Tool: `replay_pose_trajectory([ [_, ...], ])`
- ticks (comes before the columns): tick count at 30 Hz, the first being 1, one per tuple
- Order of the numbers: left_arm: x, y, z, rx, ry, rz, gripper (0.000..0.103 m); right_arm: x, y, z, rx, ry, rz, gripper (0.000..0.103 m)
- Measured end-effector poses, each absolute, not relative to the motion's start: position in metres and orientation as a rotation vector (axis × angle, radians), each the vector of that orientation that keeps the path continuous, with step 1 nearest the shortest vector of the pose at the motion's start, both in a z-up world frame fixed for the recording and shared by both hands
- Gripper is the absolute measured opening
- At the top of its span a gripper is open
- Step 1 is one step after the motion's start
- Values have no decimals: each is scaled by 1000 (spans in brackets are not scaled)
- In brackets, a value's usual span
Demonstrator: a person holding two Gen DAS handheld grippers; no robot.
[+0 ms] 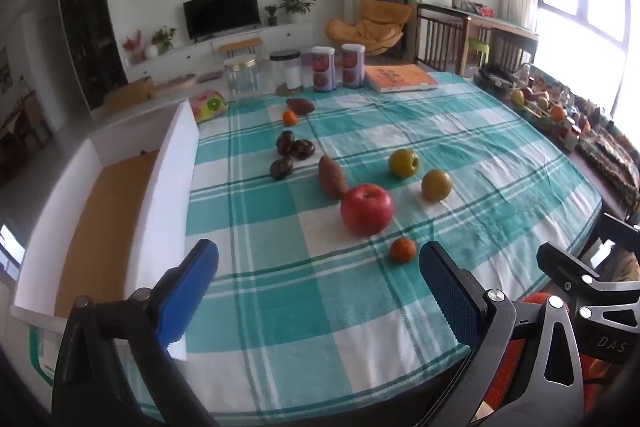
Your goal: Organize fruits
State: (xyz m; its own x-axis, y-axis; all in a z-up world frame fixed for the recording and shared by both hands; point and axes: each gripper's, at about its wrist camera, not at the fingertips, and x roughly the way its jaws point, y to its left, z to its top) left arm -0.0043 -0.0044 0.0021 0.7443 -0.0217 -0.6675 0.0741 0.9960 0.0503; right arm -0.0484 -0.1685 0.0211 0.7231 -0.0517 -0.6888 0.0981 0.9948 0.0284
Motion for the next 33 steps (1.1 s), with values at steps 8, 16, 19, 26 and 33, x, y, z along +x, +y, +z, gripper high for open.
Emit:
replay_pose_trajectory([
  [8,-6,7,-17,68,771,5,101,-45,-161,-30,139,723,-72,103],
  [16,-7,11,-26,50,772,16,101,-40,-174,-45,163,696,-118,103],
  [19,-5,8,-32,54,780,9,101,-39,-176,-48,164,698,-121,103],
  [26,-1,4,-47,59,795,10,101,-41,-176,-52,149,679,-130,103],
  [33,1,6,-58,38,819,8,101,-42,-177,-54,151,671,-135,103],
])
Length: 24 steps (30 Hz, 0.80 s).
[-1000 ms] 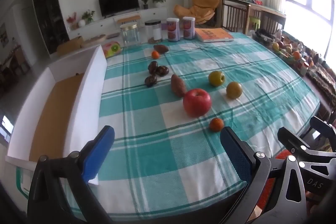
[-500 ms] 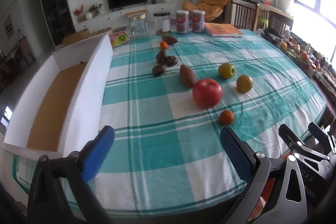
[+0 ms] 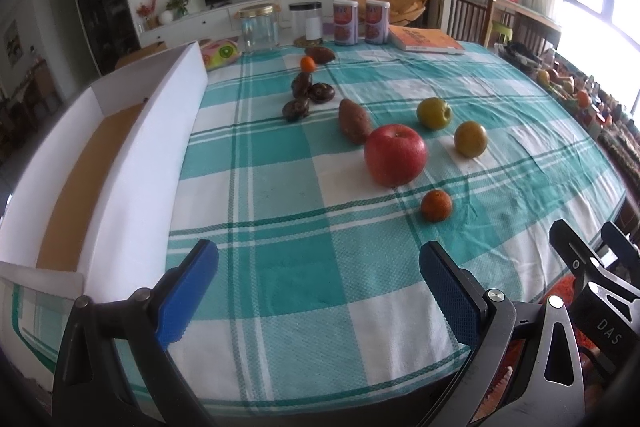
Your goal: Organize fruits
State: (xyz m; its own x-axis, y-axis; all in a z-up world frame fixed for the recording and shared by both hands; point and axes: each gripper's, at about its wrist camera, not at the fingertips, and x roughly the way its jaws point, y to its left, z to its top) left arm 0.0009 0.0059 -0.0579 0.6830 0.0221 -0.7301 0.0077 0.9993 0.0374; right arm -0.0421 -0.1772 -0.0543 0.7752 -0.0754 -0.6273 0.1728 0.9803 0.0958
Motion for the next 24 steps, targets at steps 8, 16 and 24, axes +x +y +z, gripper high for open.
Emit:
replay_pose_trajectory([
  [8,8,7,-72,40,847,24,101,-43,-173,-53,129,662,-131,103],
  [16,13,11,-84,30,879,29,101,-45,-172,-52,121,652,-127,103],
  [24,16,15,-90,20,899,33,101,-43,-171,-52,119,657,-126,103],
])
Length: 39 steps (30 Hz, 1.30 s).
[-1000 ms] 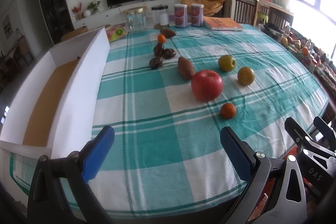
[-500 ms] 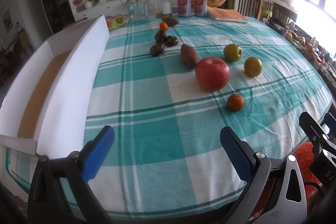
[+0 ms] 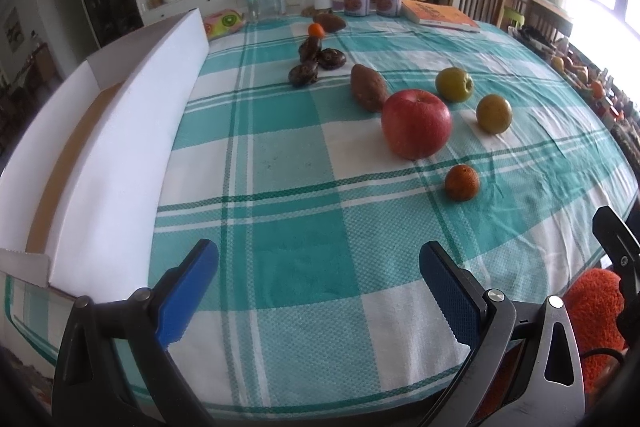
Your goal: Organize fruits
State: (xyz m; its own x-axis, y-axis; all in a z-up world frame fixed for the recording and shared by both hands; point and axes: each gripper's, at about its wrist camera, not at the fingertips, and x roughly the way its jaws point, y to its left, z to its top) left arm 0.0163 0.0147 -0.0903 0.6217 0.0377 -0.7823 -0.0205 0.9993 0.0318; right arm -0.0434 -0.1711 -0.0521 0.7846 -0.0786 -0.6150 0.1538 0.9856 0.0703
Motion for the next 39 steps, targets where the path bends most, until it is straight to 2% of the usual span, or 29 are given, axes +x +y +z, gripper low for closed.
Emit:
replay_pose_trajectory([
  [39,40,27,-144,-21,1054,54,101,-40,-171,-57,119,673,-112,103],
])
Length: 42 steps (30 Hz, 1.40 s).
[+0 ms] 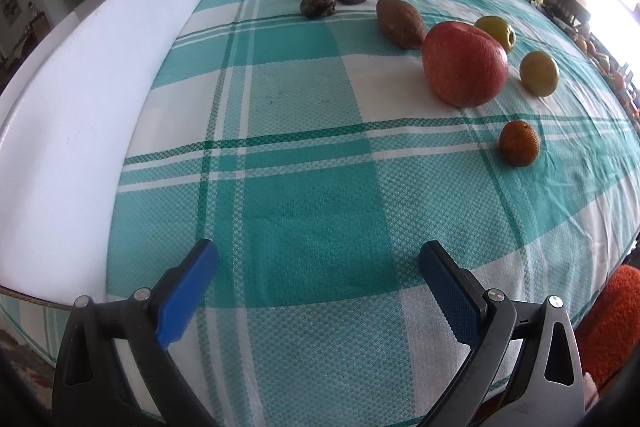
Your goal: Organize fruits
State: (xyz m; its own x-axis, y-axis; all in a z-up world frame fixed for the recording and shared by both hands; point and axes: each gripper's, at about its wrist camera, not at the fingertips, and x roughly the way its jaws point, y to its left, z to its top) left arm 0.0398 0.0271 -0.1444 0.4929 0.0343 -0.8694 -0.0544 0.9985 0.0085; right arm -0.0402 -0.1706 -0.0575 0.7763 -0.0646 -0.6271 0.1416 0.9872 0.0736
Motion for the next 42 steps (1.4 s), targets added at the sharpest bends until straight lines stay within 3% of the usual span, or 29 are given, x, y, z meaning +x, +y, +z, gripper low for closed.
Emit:
replay_pose_trajectory([
  [25,37,34,-147,-34,994,15,103,-40,-174,-62,154,700,-105,103],
  [29,55,29,-139,-54,1029,-79,100,-38,-181,-65,184,721,-108,103],
  [36,104,-2,-95,-173,902,-270,100,-37,-181,-66,179,726,-109,103],
  [42,157,-47,-119,-56,1038,-242,100,-37,-184,-66,193,727,-111,103],
])
